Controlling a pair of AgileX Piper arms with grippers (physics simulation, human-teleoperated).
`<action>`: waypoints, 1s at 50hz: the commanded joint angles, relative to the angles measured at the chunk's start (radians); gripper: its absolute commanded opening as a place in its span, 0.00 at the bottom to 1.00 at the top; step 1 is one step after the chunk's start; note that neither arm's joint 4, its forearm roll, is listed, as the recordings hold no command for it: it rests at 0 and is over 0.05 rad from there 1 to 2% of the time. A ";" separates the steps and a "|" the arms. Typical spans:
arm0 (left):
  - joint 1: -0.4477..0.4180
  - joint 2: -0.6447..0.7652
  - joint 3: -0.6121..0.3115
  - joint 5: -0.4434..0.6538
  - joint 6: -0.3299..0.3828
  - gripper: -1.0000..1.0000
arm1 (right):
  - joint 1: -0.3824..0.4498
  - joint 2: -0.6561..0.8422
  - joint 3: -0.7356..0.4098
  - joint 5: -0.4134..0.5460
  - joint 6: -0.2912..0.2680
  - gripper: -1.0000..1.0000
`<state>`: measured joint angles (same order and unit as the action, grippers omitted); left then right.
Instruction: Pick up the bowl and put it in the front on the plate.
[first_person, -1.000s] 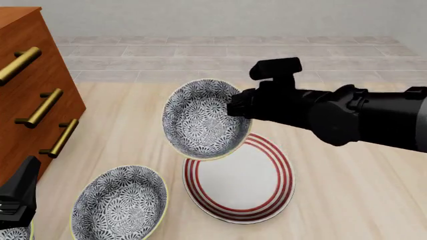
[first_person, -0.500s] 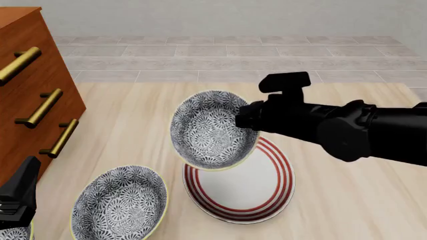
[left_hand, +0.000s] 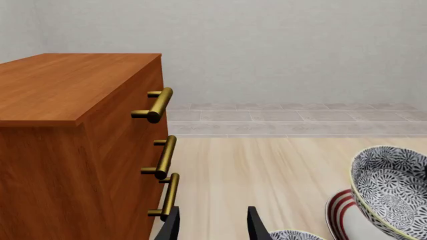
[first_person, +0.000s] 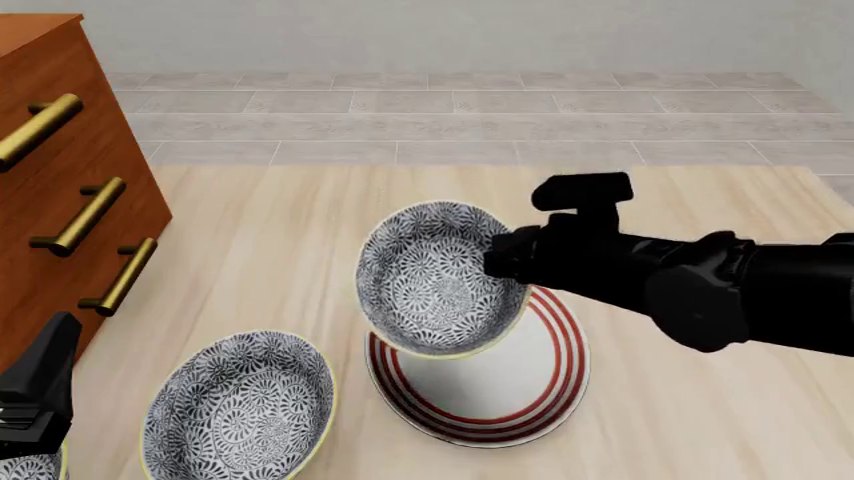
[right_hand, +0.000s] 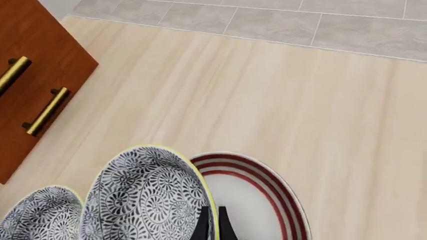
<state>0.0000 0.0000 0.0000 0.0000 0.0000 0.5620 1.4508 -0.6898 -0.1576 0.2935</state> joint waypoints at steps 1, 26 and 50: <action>0.000 0.000 0.000 0.000 0.000 1.00 | -0.021 -0.003 0.045 -0.045 0.020 0.00; 0.000 0.000 0.000 0.000 0.000 1.00 | -0.018 0.035 0.121 -0.128 0.058 0.00; 0.000 0.000 0.000 0.000 0.000 1.00 | -0.022 0.068 0.162 -0.163 0.073 0.00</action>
<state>0.0000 0.0000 0.0000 0.0000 0.0000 0.5434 1.5049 -0.5394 -0.3041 0.3562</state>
